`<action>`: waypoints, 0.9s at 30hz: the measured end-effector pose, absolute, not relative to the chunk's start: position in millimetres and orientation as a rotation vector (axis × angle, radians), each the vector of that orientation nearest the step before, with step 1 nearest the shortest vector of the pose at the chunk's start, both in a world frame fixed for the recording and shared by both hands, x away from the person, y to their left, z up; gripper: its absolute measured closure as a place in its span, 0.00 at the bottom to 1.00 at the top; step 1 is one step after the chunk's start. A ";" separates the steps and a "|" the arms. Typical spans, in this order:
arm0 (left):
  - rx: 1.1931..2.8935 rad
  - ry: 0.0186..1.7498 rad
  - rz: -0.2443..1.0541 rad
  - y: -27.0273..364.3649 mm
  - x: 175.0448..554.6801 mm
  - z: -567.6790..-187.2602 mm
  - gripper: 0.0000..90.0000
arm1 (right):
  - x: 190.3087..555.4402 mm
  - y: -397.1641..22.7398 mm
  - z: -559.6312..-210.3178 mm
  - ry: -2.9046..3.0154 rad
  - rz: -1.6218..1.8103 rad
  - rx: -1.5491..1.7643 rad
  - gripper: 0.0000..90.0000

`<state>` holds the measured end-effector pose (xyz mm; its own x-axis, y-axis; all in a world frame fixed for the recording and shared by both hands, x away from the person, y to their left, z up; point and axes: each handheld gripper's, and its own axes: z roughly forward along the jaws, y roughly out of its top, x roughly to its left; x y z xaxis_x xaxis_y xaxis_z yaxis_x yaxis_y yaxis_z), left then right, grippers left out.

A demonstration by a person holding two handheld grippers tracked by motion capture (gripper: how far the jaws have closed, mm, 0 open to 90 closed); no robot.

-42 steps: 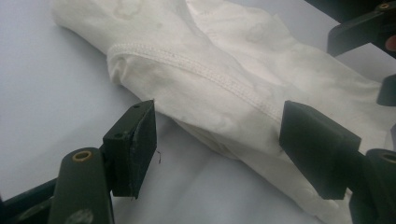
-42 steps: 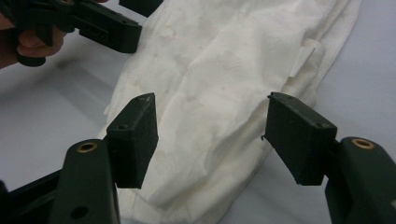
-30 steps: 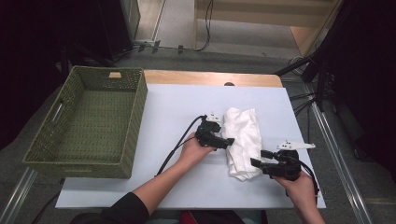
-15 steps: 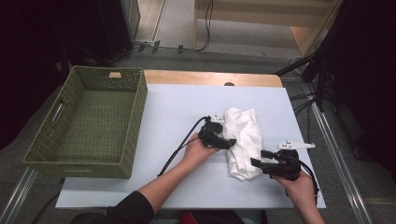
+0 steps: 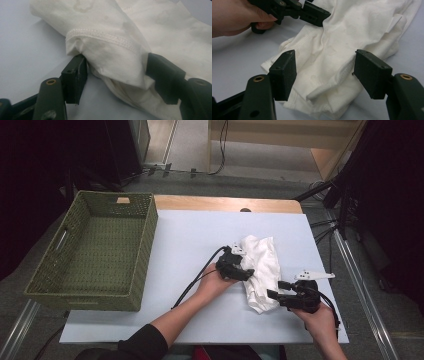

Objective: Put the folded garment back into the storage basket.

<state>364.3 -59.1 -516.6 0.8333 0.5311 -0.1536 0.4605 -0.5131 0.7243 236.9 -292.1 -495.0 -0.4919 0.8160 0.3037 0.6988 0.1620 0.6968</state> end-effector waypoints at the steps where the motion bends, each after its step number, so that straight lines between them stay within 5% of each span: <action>1: 2.200 0.722 0.110 -59.2 364.1 -516.1 0.41 | 237.0 -291.9 -495.1 2.285 1.237 1.499 0.36; 11: 2.176 0.809 -0.093 -57.7 373.6 -511.2 0.81 | 238.6 -287.7 -496.3 2.304 1.226 1.482 0.36; 27: 2.130 0.802 -0.224 -38.7 384.1 -462.6 0.83 | 239.5 -282.2 -495.6 2.312 1.248 1.466 0.36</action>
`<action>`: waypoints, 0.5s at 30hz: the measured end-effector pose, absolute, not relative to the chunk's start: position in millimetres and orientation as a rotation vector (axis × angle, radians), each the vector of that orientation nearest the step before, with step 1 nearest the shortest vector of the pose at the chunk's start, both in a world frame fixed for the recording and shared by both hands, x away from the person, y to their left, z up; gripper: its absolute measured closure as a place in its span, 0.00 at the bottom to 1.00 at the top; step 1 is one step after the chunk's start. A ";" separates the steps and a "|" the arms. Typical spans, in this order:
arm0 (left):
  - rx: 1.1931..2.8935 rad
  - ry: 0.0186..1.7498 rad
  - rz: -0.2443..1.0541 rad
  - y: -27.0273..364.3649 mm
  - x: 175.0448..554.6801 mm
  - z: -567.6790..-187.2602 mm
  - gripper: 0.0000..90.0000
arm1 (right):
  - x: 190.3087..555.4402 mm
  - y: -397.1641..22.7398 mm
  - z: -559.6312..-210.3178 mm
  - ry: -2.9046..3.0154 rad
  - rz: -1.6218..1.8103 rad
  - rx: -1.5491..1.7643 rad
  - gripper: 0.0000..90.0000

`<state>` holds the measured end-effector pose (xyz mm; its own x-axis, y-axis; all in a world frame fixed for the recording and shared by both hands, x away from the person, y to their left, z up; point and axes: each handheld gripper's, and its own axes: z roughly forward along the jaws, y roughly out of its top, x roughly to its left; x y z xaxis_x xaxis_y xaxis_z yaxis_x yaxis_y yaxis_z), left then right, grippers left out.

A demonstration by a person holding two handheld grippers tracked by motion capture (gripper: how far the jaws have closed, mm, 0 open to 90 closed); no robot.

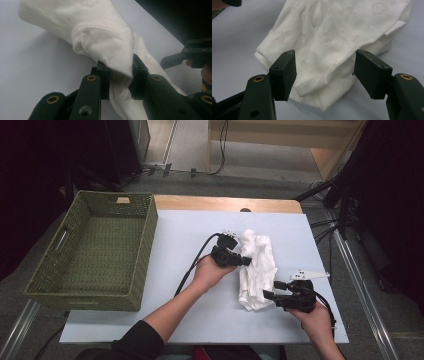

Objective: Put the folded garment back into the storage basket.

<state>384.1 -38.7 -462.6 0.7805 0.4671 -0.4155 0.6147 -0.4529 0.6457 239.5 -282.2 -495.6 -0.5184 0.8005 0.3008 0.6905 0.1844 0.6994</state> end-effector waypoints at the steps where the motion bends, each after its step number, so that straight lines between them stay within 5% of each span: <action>1: 2.123 0.798 -0.233 -36.5 384.7 -459.7 0.83 | 239.4 -281.9 -495.3 2.314 1.254 1.462 0.36; 15: 2.122 0.781 -0.197 -5.9 391.4 -414.3 0.83 | 238.6 -279.4 -493.5 2.319 1.289 1.439 0.36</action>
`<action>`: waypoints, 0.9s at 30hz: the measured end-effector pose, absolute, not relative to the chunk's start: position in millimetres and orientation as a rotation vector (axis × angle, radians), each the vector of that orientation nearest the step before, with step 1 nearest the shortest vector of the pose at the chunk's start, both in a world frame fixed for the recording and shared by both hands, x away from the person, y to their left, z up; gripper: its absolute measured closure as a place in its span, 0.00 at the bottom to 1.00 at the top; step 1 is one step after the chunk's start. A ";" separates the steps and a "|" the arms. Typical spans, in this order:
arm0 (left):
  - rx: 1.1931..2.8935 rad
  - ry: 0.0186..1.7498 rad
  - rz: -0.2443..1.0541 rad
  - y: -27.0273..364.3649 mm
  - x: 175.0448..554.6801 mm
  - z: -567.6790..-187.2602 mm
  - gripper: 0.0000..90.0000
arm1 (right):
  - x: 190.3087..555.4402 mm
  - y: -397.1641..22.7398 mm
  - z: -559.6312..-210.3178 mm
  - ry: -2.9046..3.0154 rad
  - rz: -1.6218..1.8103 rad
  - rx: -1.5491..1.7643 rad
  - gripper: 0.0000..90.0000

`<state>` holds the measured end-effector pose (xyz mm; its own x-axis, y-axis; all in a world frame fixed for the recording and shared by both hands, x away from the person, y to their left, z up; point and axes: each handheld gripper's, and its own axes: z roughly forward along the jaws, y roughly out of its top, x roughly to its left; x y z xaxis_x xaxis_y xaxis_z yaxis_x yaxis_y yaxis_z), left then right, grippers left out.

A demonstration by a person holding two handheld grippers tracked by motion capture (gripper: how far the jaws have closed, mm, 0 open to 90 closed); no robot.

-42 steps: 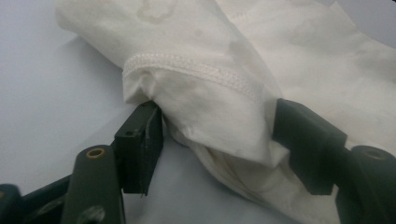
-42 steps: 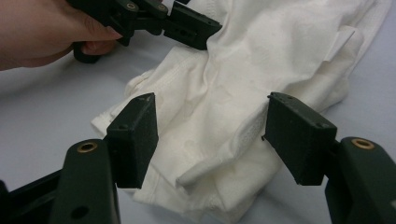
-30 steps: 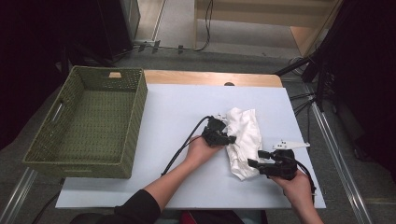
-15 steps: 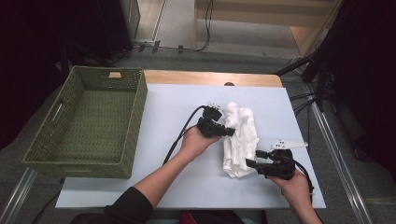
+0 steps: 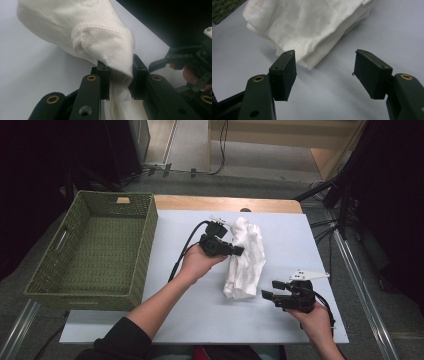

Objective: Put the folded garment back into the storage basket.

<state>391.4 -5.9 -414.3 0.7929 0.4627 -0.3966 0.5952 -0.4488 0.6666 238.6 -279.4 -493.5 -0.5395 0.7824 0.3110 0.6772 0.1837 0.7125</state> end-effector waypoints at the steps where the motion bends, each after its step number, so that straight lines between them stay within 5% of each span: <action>1: 2.126 0.780 -0.194 -3.4 392.0 -411.4 0.83 | 238.8 -279.1 -493.4 2.322 1.290 1.430 0.36; 27: 2.104 0.776 -0.175 58.6 395.3 -348.3 0.83 | 249.1 -263.2 -494.0 2.388 1.309 1.355 0.35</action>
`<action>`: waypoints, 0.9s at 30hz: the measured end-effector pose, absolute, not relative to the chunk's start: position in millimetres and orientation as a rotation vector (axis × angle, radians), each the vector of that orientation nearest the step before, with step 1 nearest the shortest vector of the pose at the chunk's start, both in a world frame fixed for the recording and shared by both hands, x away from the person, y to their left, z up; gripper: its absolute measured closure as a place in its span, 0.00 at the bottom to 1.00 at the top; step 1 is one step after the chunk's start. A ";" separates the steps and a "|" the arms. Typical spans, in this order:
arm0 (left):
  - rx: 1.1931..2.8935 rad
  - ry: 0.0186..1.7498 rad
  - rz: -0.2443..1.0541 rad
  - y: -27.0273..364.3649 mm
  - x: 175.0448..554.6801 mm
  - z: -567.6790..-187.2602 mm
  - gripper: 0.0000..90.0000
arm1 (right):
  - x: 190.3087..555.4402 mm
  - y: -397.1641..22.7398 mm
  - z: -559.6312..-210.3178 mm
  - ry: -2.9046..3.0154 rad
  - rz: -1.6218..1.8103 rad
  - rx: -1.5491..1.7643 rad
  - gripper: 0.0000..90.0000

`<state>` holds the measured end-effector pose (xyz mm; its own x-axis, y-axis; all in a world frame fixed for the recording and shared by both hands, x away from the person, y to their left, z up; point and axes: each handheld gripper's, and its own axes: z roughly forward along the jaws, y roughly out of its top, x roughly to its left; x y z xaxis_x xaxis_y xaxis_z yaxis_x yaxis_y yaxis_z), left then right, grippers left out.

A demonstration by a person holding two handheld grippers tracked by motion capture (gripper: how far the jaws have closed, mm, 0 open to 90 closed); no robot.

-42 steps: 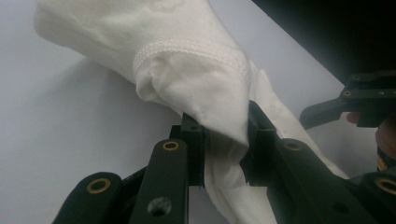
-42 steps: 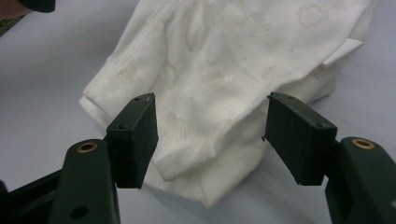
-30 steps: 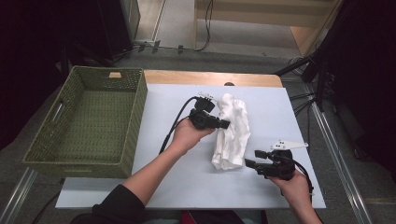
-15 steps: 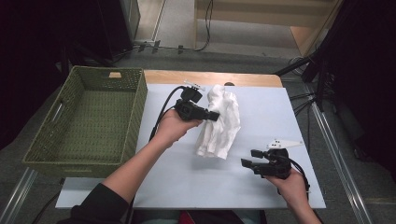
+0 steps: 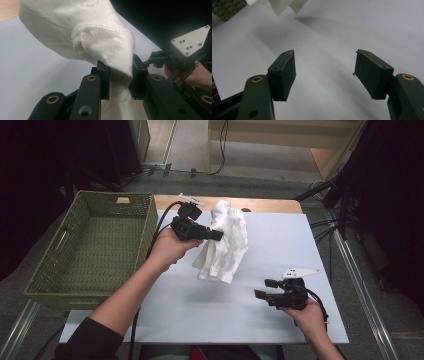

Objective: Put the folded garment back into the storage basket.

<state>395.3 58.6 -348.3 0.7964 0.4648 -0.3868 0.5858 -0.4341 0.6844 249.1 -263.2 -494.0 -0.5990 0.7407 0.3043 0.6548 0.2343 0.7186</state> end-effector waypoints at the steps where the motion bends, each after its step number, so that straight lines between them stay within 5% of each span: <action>1: 2.104 0.777 -0.177 62.1 395.6 -347.2 0.83 | 249.5 -262.7 -494.1 2.391 1.311 1.351 0.35; 27: 2.077 0.864 -0.134 149.6 396.7 -311.0 0.83 | 260.8 -254.7 -493.5 2.426 1.328 1.335 0.34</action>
<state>396.7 149.6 -311.0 0.7546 0.5299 -0.3870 0.6224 -0.3914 0.6778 260.8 -254.7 -493.5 -0.6201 0.7164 0.3198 0.6555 0.2491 0.7130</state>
